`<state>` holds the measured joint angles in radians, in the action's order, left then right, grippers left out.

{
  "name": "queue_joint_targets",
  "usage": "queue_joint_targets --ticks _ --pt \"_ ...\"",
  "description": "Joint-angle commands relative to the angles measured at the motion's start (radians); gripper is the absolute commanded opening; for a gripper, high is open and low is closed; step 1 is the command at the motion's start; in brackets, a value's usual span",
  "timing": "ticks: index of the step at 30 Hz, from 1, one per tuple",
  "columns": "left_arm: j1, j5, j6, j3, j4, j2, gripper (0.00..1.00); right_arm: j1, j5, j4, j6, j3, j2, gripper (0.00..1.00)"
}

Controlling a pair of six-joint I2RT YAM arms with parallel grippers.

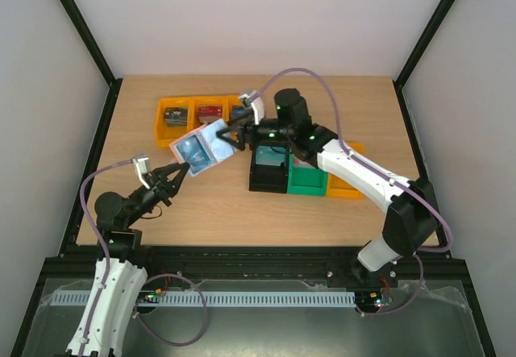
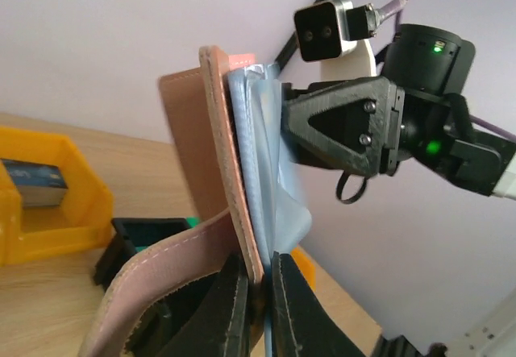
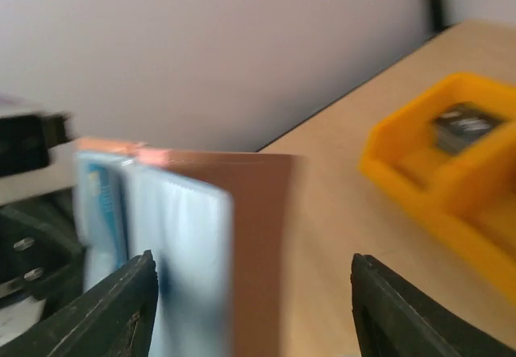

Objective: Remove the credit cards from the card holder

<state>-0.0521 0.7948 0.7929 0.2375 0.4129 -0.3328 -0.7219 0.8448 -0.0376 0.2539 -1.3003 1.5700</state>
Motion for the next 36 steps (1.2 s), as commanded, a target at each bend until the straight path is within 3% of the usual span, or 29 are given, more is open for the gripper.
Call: queue_joint_targets --ticks 1,5,7,11,19,26,36 --pt "-0.005 -0.109 -0.315 0.090 -0.136 0.043 0.02 0.054 -0.227 0.012 0.008 0.017 -0.116 0.63" --pt "-0.005 -0.126 -0.505 0.121 -0.159 0.060 0.02 0.022 -0.092 -0.013 -0.115 0.067 -0.191 0.49" --pt "-0.005 -0.117 -0.519 0.124 -0.152 0.060 0.02 -0.042 -0.049 -0.033 -0.201 0.103 -0.229 0.38" --pt "-0.004 -0.099 -0.499 0.122 -0.130 0.060 0.02 -0.118 0.037 -0.106 -0.212 0.118 -0.249 0.31" --pt "-0.004 -0.083 -0.522 0.151 -0.147 0.061 0.02 -0.120 -0.026 -0.118 -0.195 0.098 -0.270 0.27" --pt "-0.004 0.016 -0.415 0.152 -0.041 0.061 0.02 -0.140 -0.117 -0.070 -0.165 0.039 -0.166 0.14" --pt "-0.004 0.069 -0.406 0.152 0.019 0.061 0.02 -0.150 -0.091 -0.031 -0.191 0.005 -0.099 0.15"
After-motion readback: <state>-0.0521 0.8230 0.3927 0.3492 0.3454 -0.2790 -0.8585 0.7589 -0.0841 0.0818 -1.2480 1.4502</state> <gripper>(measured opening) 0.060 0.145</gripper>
